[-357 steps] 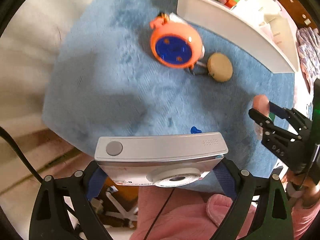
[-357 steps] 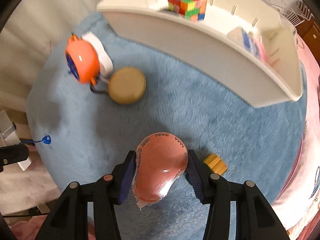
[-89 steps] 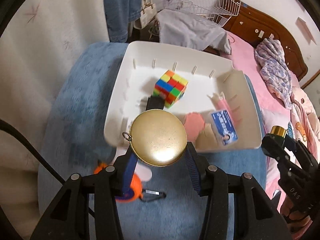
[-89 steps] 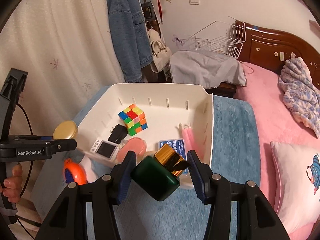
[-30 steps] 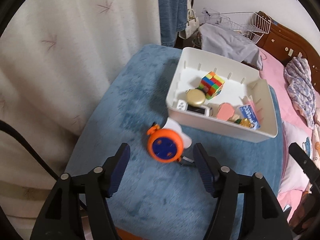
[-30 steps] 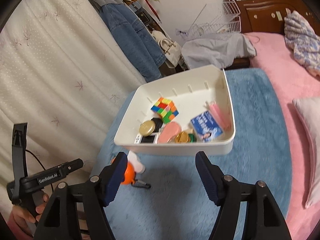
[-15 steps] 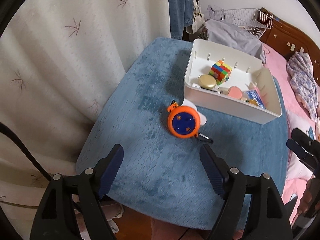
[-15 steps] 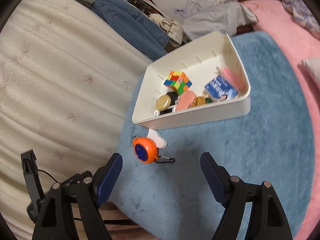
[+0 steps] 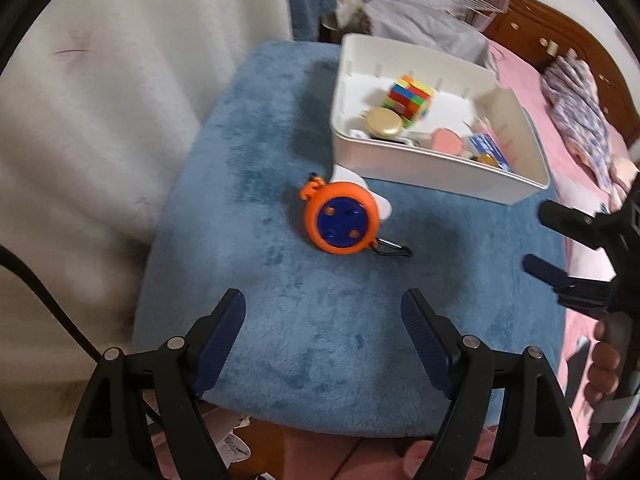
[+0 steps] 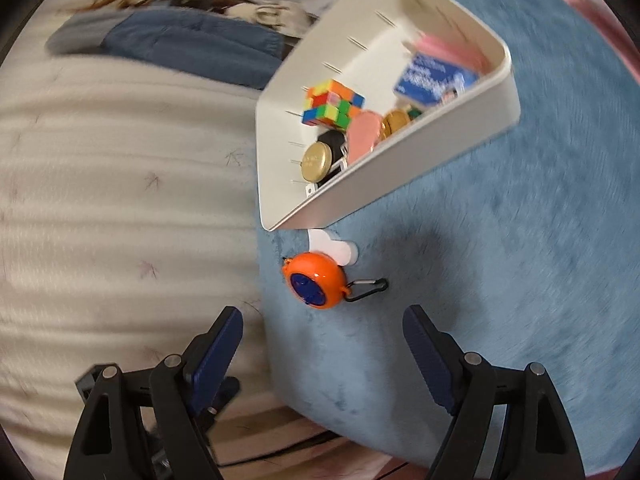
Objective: Organize rigid objects
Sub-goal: 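Move both tools toward the orange cord reel and its white plug, then grasp the orange reel with left tool while right tool grasps the white plug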
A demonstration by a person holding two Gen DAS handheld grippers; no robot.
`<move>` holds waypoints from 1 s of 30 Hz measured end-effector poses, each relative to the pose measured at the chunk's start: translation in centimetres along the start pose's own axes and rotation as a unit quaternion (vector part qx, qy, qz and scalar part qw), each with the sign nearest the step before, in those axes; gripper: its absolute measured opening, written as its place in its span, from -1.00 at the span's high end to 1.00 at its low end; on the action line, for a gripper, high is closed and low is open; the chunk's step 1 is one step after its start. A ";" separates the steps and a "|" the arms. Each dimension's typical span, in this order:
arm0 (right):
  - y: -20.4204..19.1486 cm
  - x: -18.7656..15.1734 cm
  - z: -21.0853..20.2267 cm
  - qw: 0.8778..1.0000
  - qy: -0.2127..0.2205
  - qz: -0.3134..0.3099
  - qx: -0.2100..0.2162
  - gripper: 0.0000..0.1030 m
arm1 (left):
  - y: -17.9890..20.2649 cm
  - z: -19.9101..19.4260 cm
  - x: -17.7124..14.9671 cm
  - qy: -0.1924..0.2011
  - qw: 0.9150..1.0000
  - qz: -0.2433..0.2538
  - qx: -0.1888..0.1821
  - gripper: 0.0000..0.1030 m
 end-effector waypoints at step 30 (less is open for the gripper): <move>1.9 1.4 10.0 0.983 0.048 0.174 -0.017 -0.66 | 1.2 12.9 4.2 -0.115 0.985 0.081 -0.105 -0.61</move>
Point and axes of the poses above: each gripper's, at about its wrist camera, not at the fingertips, and z roughly the way its jaws point, y to its right, x to its top, the point moved 8 cm from there along z, roughly the way its jaws point, and after that the axes turned 3 degrees about x, right-handed, at the moved point
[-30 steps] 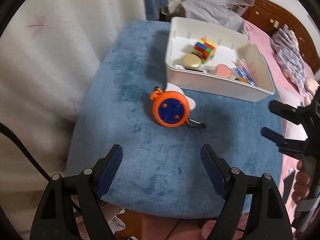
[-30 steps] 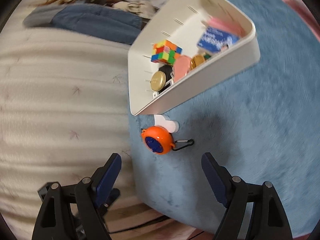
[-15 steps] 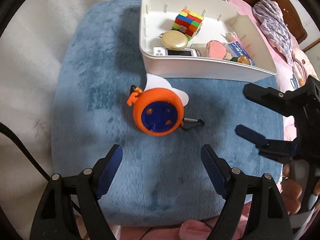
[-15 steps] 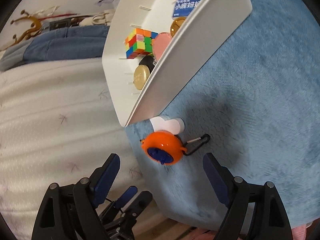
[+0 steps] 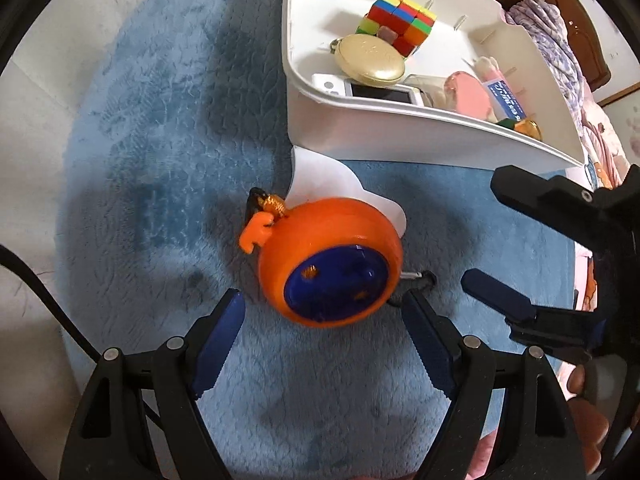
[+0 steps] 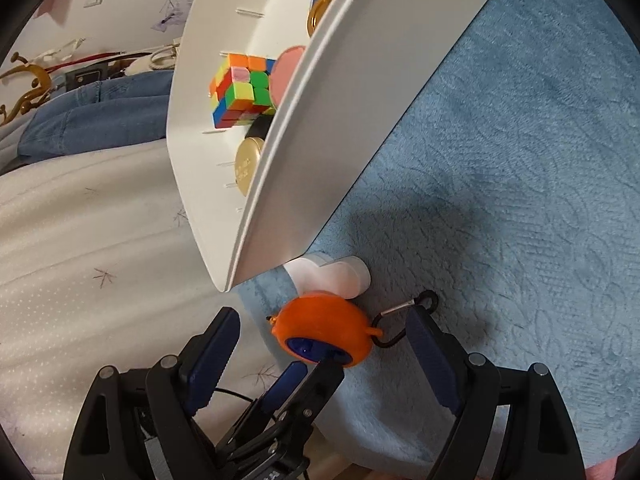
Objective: Organize rigid objects
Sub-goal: 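Grasp the orange reel with left tool while right tool grasps the white plug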
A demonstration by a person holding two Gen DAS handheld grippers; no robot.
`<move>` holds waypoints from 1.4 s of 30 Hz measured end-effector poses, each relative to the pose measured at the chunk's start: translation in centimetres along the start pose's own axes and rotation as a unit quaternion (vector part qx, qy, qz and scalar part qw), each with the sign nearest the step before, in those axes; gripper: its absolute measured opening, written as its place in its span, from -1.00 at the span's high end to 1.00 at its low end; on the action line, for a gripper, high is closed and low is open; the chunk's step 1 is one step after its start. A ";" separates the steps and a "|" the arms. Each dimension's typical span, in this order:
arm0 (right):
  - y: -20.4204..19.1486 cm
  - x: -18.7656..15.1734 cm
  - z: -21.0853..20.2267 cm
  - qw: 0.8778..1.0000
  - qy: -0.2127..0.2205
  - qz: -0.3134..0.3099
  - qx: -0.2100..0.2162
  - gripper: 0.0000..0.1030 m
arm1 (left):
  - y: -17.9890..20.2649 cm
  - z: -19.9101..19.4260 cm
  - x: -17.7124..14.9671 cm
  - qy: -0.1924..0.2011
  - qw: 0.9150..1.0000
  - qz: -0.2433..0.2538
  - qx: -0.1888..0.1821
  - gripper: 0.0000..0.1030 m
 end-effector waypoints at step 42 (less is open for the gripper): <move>-0.4 1.8 3.8 0.998 0.001 0.017 -0.064 -0.66 | -1.0 4.5 2.1 -0.071 0.997 -0.013 -0.040 -0.59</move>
Point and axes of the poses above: each gripper's, at about its wrist camera, not at the fingertips, and z roughly the way its jaws point, y to its right, x to its top, the point moved 8 cm from there along z, roughly the way its jaws point, and after that the axes turned 3 degrees about x, right-handed, at the moved point
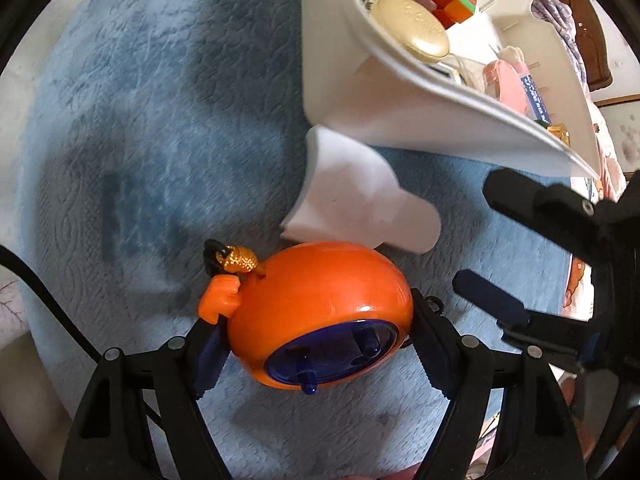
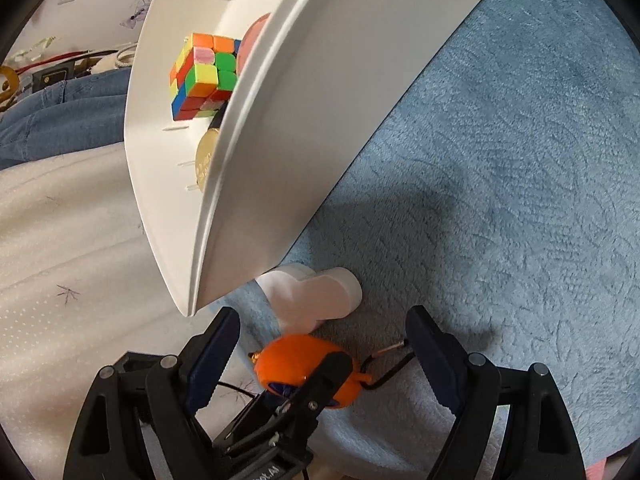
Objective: Organize rigid objects
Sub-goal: 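Grasp the orange reel with left tool while right tool grasps the white plug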
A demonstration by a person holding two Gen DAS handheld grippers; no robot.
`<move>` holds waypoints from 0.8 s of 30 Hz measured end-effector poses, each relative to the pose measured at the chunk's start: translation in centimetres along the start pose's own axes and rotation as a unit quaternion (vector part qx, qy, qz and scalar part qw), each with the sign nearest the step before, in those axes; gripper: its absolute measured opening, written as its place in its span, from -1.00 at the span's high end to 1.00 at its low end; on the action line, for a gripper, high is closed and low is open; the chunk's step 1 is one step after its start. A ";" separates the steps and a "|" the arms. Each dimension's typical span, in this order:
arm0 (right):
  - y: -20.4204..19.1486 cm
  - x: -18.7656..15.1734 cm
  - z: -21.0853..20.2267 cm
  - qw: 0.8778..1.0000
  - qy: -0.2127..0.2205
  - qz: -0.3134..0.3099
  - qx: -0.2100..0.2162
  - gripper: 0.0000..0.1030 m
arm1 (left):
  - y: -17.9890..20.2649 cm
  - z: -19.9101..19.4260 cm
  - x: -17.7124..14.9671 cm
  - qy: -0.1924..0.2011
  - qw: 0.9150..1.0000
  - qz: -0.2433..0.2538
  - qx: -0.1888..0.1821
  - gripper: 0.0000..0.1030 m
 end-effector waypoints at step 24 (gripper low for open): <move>-5.1 -1.3 7.4 0.957 0.055 -0.175 -0.227 -0.83 | -7.6 -0.7 -0.8 -0.014 0.999 -0.026 0.024 -0.59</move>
Point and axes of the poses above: each gripper's, at about its wrist camera, not at the fingertips, and z roughly the way its jaws point, y to its right, x to its top, the point moved 8 cm from there along z, roughly the way its jaws point, and after that the axes turned 3 degrees about x, right-handed, at the moved point
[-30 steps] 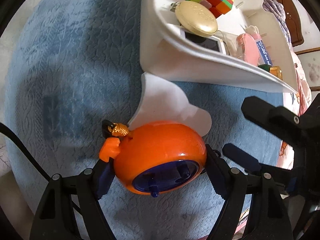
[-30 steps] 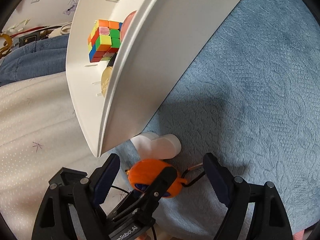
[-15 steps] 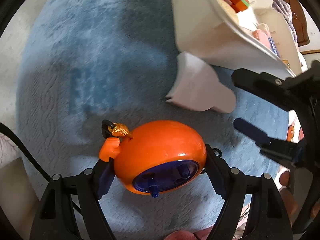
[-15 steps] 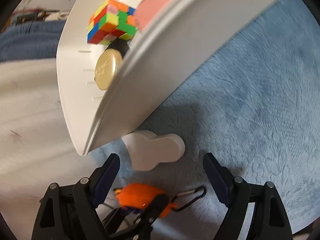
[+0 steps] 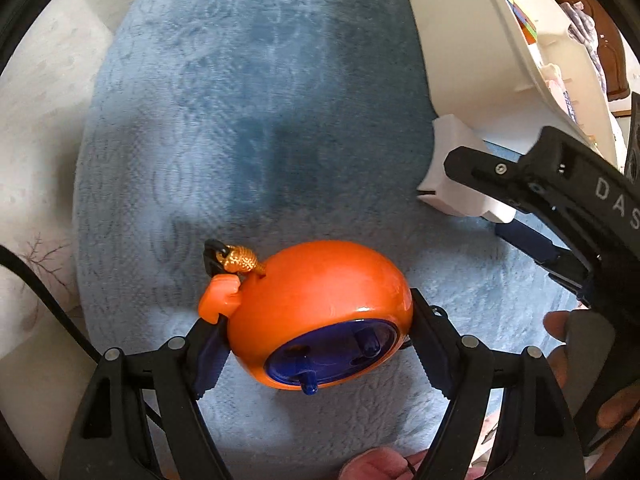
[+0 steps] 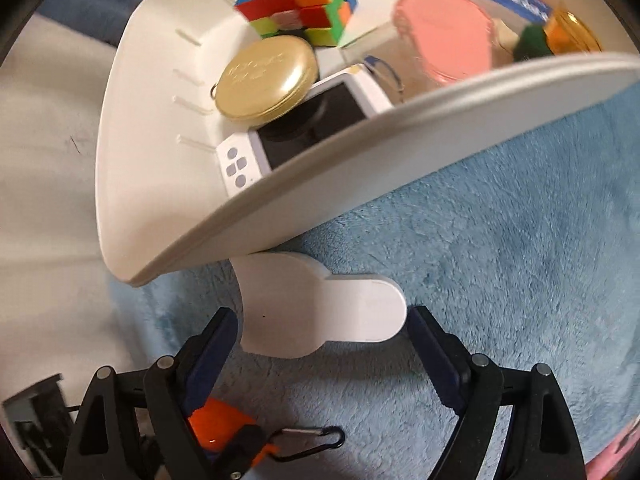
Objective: Organize rigid objects
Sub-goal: 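Grasp the orange reel with left tool while right tool grasps the white plug, then lift and carry the orange reel with left tool while right tool carries the white plug over the tray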
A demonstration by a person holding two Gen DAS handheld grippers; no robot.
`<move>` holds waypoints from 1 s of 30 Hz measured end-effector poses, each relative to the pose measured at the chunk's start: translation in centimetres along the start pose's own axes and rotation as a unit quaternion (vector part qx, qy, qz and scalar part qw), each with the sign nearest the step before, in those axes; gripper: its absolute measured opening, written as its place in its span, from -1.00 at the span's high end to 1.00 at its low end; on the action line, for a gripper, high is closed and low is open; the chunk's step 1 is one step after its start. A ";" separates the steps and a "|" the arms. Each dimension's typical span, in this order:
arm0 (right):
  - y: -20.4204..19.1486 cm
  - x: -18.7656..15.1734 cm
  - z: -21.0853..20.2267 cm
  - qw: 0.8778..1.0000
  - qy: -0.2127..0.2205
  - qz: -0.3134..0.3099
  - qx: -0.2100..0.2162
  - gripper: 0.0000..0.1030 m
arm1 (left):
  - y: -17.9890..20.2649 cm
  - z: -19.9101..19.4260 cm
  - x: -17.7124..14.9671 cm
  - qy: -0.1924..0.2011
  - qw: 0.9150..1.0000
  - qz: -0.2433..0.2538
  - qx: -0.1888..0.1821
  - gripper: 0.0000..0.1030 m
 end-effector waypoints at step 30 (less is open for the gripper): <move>-4.7 -5.3 4.1 0.988 0.027 -0.089 -0.123 -0.70 | -4.5 -4.8 0.6 0.073 0.996 0.024 0.052 -0.59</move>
Point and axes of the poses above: each gripper's, at about its wrist camera, not at the fingertips, and z roughly the way its jaws point, y to its right, x to its top, the point moved 8 cm from there along z, roughly the way its jaws point, and after that the axes turned 3 degrees about x, right-handed, at the moved point
